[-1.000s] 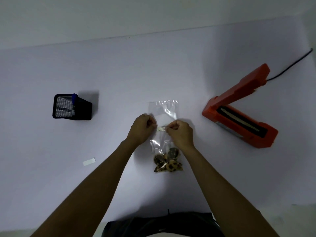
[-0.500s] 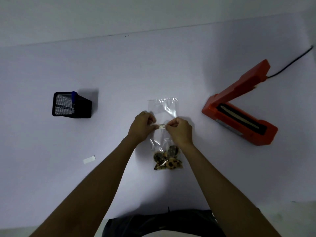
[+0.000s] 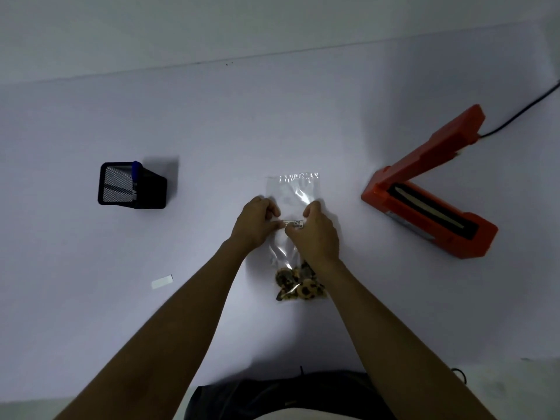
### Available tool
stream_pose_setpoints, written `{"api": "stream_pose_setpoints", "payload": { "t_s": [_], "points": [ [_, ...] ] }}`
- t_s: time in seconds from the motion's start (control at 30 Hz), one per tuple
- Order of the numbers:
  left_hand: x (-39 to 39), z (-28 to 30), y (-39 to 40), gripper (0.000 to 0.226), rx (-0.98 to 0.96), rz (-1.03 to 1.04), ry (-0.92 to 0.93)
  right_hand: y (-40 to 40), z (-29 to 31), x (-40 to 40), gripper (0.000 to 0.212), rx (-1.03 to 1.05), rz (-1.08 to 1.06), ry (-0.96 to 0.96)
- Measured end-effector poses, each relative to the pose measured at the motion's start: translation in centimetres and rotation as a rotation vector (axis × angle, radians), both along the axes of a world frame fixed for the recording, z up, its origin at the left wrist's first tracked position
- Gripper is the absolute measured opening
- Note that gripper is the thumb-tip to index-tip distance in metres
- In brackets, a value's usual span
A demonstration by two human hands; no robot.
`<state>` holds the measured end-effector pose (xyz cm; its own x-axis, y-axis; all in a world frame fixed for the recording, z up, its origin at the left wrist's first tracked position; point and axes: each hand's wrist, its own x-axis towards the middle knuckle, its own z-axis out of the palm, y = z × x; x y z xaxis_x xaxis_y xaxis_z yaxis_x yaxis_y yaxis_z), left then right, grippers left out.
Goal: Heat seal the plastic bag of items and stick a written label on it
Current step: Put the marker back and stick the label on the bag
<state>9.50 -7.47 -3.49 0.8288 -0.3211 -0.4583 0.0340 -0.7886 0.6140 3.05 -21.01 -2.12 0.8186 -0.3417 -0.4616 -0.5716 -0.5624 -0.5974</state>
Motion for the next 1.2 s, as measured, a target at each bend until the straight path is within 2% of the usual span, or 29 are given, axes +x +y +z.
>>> {"api": "stream_pose_setpoints", "payload": {
  "t_s": [0.47, 0.67, 1.2],
  "points": [
    [0.3, 0.0, 0.1, 0.023, -0.015, 0.001, 0.040, -3.1, -0.6, -0.1, 0.025, 0.172, -0.154, 0.008],
    [0.3, 0.1, 0.1, 0.023, -0.017, 0.007, 0.049, -2.0, -0.6, -0.4, 0.035, 0.046, -0.096, -0.033],
    [1.2, -0.1, 0.0, 0.017, -0.020, 0.025, 0.108, -3.2, -0.6, 0.7, 0.027, 0.213, -0.197, 0.046]
  ]
}}
